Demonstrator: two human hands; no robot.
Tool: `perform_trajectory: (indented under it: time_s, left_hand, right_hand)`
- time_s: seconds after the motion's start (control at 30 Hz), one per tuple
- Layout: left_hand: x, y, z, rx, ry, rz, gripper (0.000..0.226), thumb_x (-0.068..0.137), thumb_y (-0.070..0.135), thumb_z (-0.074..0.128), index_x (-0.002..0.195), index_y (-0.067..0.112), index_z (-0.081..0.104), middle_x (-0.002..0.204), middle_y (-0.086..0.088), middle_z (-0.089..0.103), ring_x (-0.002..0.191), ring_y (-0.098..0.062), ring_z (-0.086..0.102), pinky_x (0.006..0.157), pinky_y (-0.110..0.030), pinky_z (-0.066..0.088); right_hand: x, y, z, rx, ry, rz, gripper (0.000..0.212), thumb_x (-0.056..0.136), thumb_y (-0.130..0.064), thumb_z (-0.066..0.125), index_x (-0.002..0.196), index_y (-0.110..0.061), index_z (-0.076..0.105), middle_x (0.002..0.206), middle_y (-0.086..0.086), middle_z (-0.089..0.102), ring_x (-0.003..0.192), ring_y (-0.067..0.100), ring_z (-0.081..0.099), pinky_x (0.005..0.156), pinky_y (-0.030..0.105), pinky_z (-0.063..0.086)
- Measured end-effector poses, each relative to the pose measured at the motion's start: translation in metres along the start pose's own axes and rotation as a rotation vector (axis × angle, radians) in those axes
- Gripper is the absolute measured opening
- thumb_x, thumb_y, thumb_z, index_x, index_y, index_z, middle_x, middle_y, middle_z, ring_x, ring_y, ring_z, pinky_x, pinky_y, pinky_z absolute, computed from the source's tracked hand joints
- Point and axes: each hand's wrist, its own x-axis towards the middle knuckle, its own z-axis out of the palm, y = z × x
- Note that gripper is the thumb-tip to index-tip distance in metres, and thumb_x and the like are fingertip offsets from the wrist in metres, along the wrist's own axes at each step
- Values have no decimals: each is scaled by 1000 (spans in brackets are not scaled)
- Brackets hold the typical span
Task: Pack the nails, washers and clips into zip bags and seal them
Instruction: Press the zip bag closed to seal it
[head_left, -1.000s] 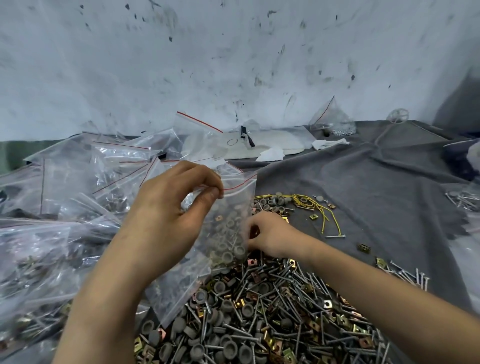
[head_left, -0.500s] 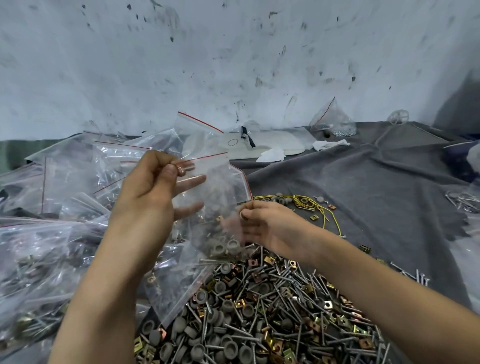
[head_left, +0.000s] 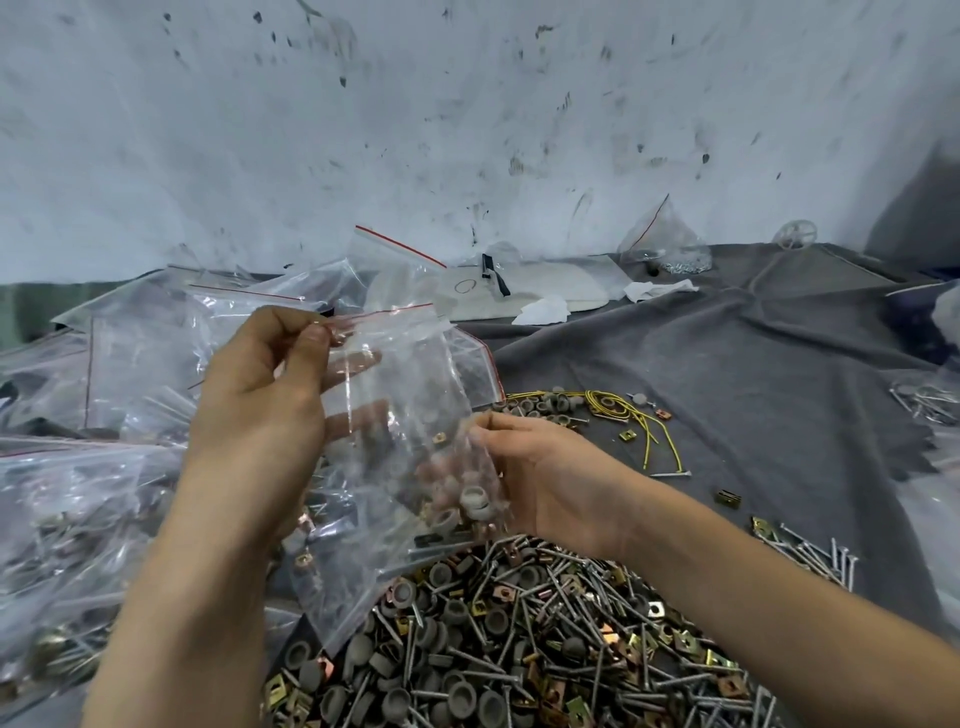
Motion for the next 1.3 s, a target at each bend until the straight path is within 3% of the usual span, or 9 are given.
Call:
perform_trajectory:
  time_s: [0.17,0.33,0.47,0.63,0.73,0.83,0.93,1.17,1.3]
  left_hand:
    - [-6,3,4,516,-277,366,23,93,7,56,81,27,62,91,11,67,91,-5,63,77,-19,51]
    - [-10,5,11,598,-333,469,11,89,24,49,89,29,60,91,12,63,91,-4,60,75,-23,48]
    - [-11,6,10,626,-366,521,14,91,18,53,88,29,61,93,12,61,87,1,57,71,-9,40]
    - [-12,7,11,603,-335,520,15,90,19,51,87,31,59,88,11,62,73,5,53,65,-4,36]
    - [-13,8,11,602,-321,518,14,89,20,50,89,33,56,88,12,62,73,3,53,64,-4,36]
    - [-12,8,10,590,-303,513,16,88,19,50,86,34,57,88,11,62,71,4,53,63,-3,36]
    - [-12,9,8,592,-268,512,17,89,16,52,83,31,59,89,6,64,71,5,54,64,-3,36]
    - [-13,11,5,619,-236,492,20,93,6,56,85,23,62,73,12,55,58,11,48,56,-3,34]
    - [-11,9,3,637,-274,468,22,93,12,55,84,32,58,86,7,62,65,9,50,59,-4,35]
  right_hand:
    - [0,-25,0,-39,310,-489,9,75,-18,64,79,-21,72,78,-6,69,73,7,58,67,23,42]
    - [-7,-62,23,-594,411,-879,19,76,-6,74,77,-23,64,74,-10,69,74,2,64,71,24,46]
    - [-10,-69,29,-986,399,-784,9,77,-12,76,75,-18,69,79,-9,70,76,-5,60,73,15,43]
    - [-7,-58,7,-735,588,-815,10,85,-14,67,77,-20,70,85,-2,69,74,2,60,67,17,45]
    - [5,-32,-20,-938,597,-435,13,90,-16,63,79,-22,66,65,-16,62,59,-4,53,58,14,42]
    - [19,3,-40,-1077,492,-193,11,90,-15,63,96,-13,72,82,-11,65,75,2,58,70,21,46]
    - [33,24,-44,-1310,448,-215,14,86,-9,66,96,-14,74,103,0,69,100,11,59,90,22,43]
    - [45,31,-46,-1359,447,-271,3,80,-17,74,79,-15,73,99,3,69,98,20,60,91,32,44]
    - [32,12,-38,-933,616,-410,7,84,-18,70,90,-14,71,89,-1,69,84,14,62,77,23,47]
